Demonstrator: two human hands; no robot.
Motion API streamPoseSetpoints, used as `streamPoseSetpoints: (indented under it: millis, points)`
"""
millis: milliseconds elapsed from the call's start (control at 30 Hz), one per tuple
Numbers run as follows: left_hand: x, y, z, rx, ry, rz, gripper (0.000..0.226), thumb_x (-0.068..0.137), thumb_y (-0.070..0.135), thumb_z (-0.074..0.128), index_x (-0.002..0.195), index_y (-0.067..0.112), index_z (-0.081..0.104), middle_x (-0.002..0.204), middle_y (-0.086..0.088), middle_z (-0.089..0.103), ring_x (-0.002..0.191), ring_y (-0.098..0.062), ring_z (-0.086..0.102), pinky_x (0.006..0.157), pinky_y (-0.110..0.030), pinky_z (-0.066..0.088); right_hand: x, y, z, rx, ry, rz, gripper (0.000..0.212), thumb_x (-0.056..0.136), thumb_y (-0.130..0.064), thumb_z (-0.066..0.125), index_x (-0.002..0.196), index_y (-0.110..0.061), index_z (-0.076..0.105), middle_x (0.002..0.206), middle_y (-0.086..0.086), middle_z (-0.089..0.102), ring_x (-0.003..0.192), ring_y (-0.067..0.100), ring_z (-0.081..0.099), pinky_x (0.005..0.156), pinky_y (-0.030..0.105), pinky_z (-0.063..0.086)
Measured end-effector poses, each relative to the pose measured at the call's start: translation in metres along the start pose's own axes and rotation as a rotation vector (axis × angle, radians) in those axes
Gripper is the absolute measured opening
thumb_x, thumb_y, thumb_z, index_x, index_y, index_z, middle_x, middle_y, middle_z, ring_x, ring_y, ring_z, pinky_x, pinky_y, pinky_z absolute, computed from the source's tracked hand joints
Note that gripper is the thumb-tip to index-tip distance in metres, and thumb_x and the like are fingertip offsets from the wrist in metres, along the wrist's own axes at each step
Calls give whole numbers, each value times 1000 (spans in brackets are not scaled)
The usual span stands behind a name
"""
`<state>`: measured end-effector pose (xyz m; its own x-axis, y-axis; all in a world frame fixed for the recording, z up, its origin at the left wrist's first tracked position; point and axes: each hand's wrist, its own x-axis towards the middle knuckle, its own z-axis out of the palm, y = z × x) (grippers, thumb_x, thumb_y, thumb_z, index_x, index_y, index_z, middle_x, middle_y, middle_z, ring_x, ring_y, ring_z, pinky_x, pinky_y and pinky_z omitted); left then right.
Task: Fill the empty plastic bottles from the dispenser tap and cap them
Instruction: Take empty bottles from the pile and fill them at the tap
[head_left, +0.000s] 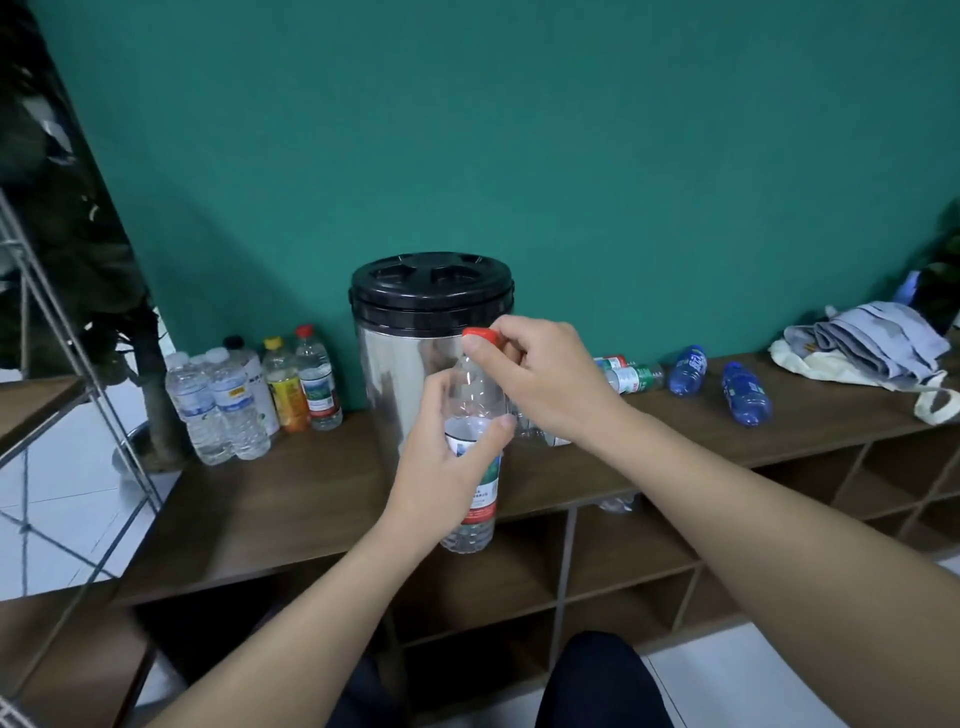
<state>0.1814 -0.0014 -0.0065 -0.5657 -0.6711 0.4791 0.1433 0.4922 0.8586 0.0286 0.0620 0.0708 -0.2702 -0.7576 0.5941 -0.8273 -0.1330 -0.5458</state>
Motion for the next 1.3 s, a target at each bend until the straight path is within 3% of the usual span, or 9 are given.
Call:
streamPoseSetpoints:
  millis: [167, 400, 533, 633, 700, 767, 867, 1100, 1300]
  points:
    - [-5, -11, -11, 76, -8, -15, 55, 102, 36, 81, 147, 36, 50, 130, 20, 72, 123, -7, 69, 105, -33, 54, 11, -5, 7, -88, 46, 40, 74, 97, -72, 65, 64, -6, 54, 57, 13, 51, 59, 27, 48, 62, 46, 48]
    - [-17, -37, -21, 97, -108, -123, 47, 102, 37, 82, 139, 43, 54, 128, 21, 68, 120, -7, 68, 104, -39, 58, 11, 1, 1, -290, -347, -32, 57, 111, -51, 58, 64, -22, 44, 57, -6, 43, 54, 16, 38, 56, 38, 34]
    - [-21, -44, -28, 62, -149, -126, 52, 96, 41, 80, 142, 34, 55, 128, 9, 70, 117, -21, 71, 103, -48, 61, 9, 11, -6, -250, -543, -126, 24, 116, -36, 53, 105, -29, 73, 94, -22, 66, 88, -2, 60, 80, 27, 45]
    - [-22, -52, -29, 50, -167, -156, 53, 96, 41, 81, 142, 35, 55, 128, 8, 71, 116, -23, 73, 102, -52, 63, 5, 14, -11, -202, -634, -80, 33, 117, -38, 53, 146, -34, 67, 133, -23, 66, 111, -11, 59, 89, 6, 40]
    - [-24, -58, -27, 62, -176, -163, 51, 98, 37, 83, 141, 36, 55, 129, 10, 71, 116, -21, 73, 101, -47, 62, -1, 19, -6, -174, -555, 23, 36, 110, -57, 58, 138, -39, 71, 112, -19, 72, 87, -11, 63, 78, 16, 45]
    - [-30, -60, -24, 85, -181, -161, 51, 100, 33, 84, 142, 37, 55, 131, 13, 70, 120, -14, 71, 99, -30, 57, -4, 24, 2, -212, -409, 84, 49, 103, -72, 58, 102, -27, 79, 78, -4, 68, 63, 4, 57, 66, 35, 47]
    - [-37, -61, -18, 106, -207, -169, 54, 100, 36, 83, 144, 38, 52, 132, 16, 69, 123, -10, 68, 96, -19, 52, -13, 28, 11, -300, -348, 62, 57, 104, -66, 61, 74, -18, 67, 58, -4, 53, 58, 12, 50, 63, 41, 44]
    - [-62, -64, -17, 34, -185, -131, 58, 99, 30, 85, 147, 32, 52, 127, 11, 70, 120, -18, 70, 100, -28, 57, -45, 17, 0, -171, -460, -105, 12, 113, -34, 61, 113, -27, 72, 101, -7, 70, 93, 13, 64, 84, 38, 50]
    - [-79, -94, -4, -54, -251, -215, 55, 100, 29, 86, 145, 33, 55, 118, 1, 74, 111, -22, 73, 107, -51, 58, -67, 42, -2, -72, -479, -31, 28, 114, -17, 61, 138, -27, 70, 122, -16, 69, 110, 10, 69, 93, 26, 53]
